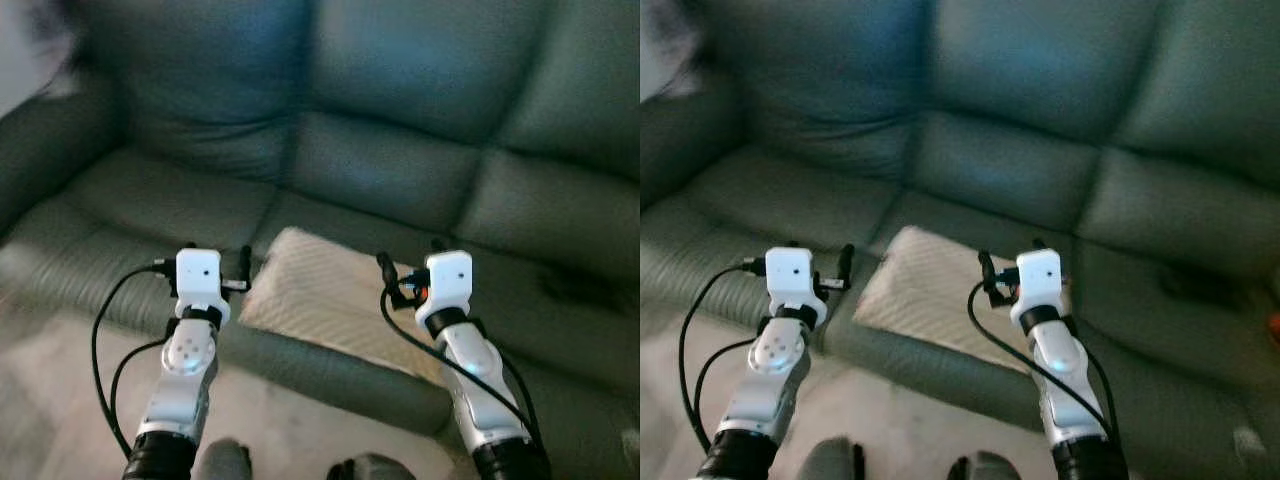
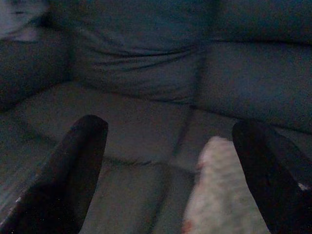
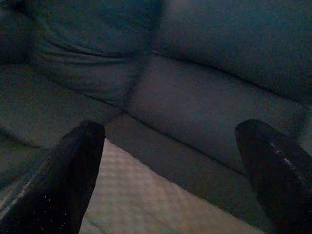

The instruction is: Move the pillow to the sofa

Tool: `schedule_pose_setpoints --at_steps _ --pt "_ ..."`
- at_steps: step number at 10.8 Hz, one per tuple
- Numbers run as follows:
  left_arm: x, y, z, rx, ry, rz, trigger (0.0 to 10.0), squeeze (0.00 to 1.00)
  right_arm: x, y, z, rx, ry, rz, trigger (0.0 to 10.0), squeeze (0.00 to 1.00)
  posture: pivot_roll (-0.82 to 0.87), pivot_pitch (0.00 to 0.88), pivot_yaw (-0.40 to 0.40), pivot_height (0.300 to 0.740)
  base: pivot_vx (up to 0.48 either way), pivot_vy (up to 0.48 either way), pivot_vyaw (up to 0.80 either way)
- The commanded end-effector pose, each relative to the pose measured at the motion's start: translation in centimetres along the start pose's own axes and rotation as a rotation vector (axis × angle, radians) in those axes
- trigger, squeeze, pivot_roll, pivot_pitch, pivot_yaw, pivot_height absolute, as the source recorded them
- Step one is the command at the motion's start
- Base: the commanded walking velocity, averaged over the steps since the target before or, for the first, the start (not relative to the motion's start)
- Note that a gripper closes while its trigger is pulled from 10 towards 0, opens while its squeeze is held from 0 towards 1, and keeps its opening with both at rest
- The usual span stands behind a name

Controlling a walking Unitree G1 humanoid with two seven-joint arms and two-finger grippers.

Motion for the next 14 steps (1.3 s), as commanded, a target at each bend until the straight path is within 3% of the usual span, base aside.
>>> schedule_pose_setpoints --at_steps 1,5,9,12,14 --pt "0.2 -0.5 0.1 0.003 0.009 0.014 10.0 0.0 0.2 -0.4 0.2 0.023 0.008 -0.001 10.0 0.0 -0.02 0.07 -0.058 0.74 0.0 0.48 0.8" --pt "0.4 0.6 0.0 -0.02 0.017 0.029 10.0 0.0 0.5 -0.4 0.3 0.03 0.018 0.025 10.0 0.0 -0.03 0.066 -0.052 0.74 0.0 0.48 0.8" --pt "-0.3 -0.3 -0.5 -0.002 -0.006 0.073 10.0 0.0 0.2 -0.6 0.0 0.055 0.006 0.035 10.0 0.0 -0.03 0.072 -0.049 0.74 0.0 0.48 0.8" --pt "-0.8 -0.3 -0.9 -0.002 -0.027 0.088 10.0 0.0 -0.2 -1.9 0.0 0.108 -0.006 0.068 10.0 0.0 -0.02 0.081 -0.047 0.74 0.0 0.48 0.8" --pt "-0.9 -0.3 -1.0 -0.004 -0.035 0.09 10.0 0.0 -0.3 -1.6 -0.2 0.106 -0.01 0.065 10.0 0.0 -0.02 0.085 -0.047 0.74 0.0 0.48 0.79"
Point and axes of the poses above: a point about 5 cm out from each wrist's last joint towards the gripper, its own z axis pointing out of the wrist towards the gripper, its own x axis along the axis of the wrist's last joint, y = z × x, the point moved 3 cm from there along z, pointing out of the wrist towards the gripper, and after that the axes turned 12 degrees about z, right-handed, at the moved point
